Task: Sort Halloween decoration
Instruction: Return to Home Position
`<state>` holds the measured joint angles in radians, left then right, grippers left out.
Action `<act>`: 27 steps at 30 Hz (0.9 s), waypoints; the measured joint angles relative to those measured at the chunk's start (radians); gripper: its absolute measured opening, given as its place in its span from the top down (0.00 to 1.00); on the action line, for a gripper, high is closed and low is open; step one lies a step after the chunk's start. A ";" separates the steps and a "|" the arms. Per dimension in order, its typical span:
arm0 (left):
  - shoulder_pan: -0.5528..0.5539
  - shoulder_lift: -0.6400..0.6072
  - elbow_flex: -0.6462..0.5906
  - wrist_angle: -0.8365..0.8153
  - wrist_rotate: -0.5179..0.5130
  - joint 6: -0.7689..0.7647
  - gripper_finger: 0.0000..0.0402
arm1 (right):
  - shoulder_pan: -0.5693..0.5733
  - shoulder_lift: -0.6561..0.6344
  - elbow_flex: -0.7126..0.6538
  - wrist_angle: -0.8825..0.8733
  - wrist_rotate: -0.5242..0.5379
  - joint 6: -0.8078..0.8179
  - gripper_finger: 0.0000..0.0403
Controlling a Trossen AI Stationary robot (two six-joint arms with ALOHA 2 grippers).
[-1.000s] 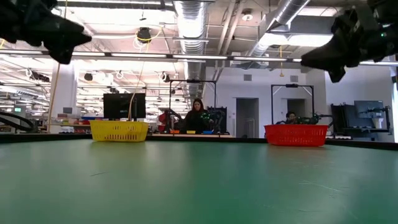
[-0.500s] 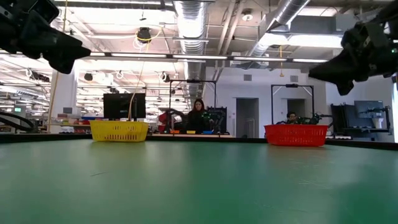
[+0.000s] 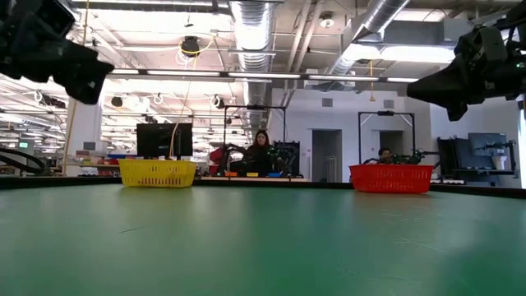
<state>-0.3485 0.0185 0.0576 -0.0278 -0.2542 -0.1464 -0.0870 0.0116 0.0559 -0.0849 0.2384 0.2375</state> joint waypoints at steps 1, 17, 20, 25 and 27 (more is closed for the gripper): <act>0.000 0.000 -0.007 -0.001 -0.010 -0.012 0.70 | 0.001 0.001 0.000 0.000 0.000 0.000 0.73; 0.001 0.005 -0.017 0.002 -0.061 0.143 0.70 | 0.001 0.001 0.000 -0.003 -0.001 -0.002 0.73; 0.000 0.005 -0.017 0.001 -0.061 0.144 0.70 | 0.001 0.001 0.000 -0.003 -0.002 -0.002 0.73; 0.000 0.005 -0.017 0.000 -0.062 0.138 0.70 | 0.001 0.001 0.000 -0.004 -0.002 -0.002 0.73; 0.000 0.005 -0.017 0.000 -0.062 0.137 0.70 | 0.001 0.001 -0.001 -0.004 -0.002 -0.001 0.73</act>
